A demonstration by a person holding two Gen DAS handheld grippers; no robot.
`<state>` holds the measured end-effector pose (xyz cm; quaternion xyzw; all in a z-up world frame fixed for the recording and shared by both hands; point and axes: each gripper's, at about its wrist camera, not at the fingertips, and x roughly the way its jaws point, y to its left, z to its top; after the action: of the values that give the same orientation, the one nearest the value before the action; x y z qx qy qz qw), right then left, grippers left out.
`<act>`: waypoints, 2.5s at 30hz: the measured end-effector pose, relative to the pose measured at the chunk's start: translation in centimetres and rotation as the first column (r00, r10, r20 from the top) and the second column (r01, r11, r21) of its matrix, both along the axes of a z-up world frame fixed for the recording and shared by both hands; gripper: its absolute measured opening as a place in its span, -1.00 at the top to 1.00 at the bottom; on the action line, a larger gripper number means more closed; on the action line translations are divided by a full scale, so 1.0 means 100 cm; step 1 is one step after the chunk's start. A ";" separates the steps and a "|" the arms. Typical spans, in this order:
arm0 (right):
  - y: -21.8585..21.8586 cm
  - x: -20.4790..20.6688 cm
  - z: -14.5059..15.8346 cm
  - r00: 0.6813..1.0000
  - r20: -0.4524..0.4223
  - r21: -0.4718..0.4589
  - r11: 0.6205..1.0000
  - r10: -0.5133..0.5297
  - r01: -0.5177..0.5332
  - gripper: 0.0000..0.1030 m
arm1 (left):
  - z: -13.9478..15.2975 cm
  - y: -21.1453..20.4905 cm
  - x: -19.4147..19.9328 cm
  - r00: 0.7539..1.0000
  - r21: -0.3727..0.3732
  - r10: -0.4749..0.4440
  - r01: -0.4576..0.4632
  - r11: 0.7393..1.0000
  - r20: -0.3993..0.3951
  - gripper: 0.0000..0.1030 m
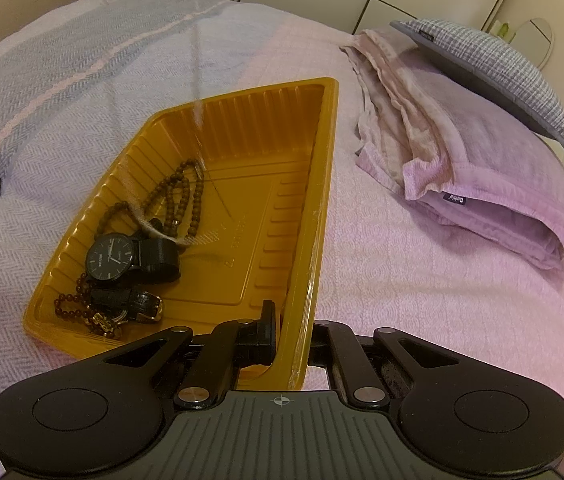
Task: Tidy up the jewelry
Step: 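Lower the pearl necklace into the tray and open the left gripper while the right holds the tray, then grasp the dark bead necklace on the blanket with the left gripper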
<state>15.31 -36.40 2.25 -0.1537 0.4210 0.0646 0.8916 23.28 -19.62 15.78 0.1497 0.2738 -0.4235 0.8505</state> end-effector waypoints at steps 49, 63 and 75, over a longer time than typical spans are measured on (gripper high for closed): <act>0.001 -0.002 0.000 1.000 0.000 -0.008 1.000 -0.002 0.002 0.88 | -0.089 0.145 0.030 0.922 0.162 0.381 -0.366 0.916 -0.069 0.66; 0.002 -0.003 0.000 1.000 0.002 -0.009 1.000 -0.005 0.005 0.88 | -0.128 0.234 -0.015 0.901 0.188 0.431 -0.414 0.891 -0.058 0.50; 0.001 -0.003 -0.002 1.000 -0.001 -0.004 1.000 -0.008 0.008 0.88 | -0.171 0.253 -0.059 0.923 0.269 0.385 -0.368 0.890 -0.011 0.49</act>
<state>15.01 -36.32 2.08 -0.1538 0.4223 0.0604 0.8913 17.41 5.70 -1.33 0.1913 0.3782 -0.2153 0.8798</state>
